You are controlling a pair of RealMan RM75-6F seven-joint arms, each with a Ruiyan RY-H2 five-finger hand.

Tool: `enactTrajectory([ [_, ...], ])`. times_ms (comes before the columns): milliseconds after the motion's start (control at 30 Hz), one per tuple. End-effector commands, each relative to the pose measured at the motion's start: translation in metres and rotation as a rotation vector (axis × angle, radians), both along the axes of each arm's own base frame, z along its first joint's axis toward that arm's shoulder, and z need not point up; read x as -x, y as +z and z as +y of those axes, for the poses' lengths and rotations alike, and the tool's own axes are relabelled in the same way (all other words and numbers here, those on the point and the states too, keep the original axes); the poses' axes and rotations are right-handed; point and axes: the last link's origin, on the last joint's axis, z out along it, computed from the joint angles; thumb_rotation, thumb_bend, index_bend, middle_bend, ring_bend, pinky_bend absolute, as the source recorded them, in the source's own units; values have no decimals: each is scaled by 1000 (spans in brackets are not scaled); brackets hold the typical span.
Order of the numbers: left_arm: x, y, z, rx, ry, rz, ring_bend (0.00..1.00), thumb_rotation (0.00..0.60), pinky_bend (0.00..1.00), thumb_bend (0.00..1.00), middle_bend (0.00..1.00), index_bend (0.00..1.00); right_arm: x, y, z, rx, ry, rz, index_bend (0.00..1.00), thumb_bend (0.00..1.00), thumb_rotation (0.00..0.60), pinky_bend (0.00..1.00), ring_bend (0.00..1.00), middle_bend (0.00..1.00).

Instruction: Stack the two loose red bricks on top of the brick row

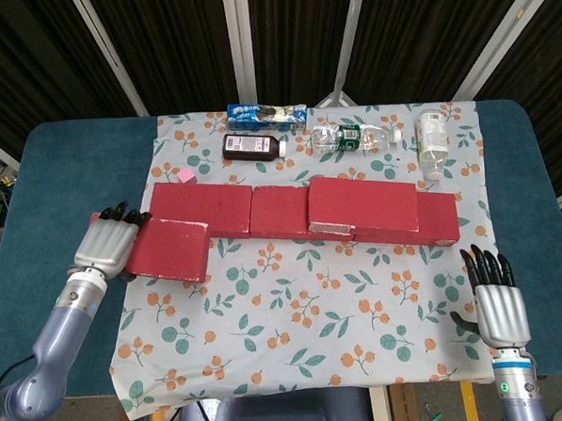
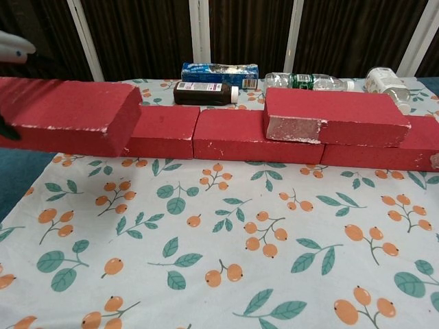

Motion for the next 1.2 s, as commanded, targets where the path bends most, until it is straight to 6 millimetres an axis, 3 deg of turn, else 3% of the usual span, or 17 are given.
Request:
enactTrajectory([
  [33, -25, -2, 37, 7, -49, 19, 0, 600, 130, 0, 377, 302, 3, 1, -3, 15, -19, 7, 0, 186, 600, 0, 0, 0],
  [267, -54, -29, 86, 33, -76, 39, 0, 600, 126, 0, 367, 295, 10, 1, -9, 32, -56, 36, 0, 186, 600, 0, 0, 0],
  [600, -71, -53, 127, 35, -11, 3, 0, 600, 113, 0, 352, 270, 14, 3, -9, 49, -87, 52, 0, 186, 600, 0, 0, 0],
  [1200, -107, -89, 136, 44, 52, 2, 0, 600, 105, 0, 338, 261, 18, 3, -11, 42, -96, 44, 0, 186, 600, 0, 0, 0],
])
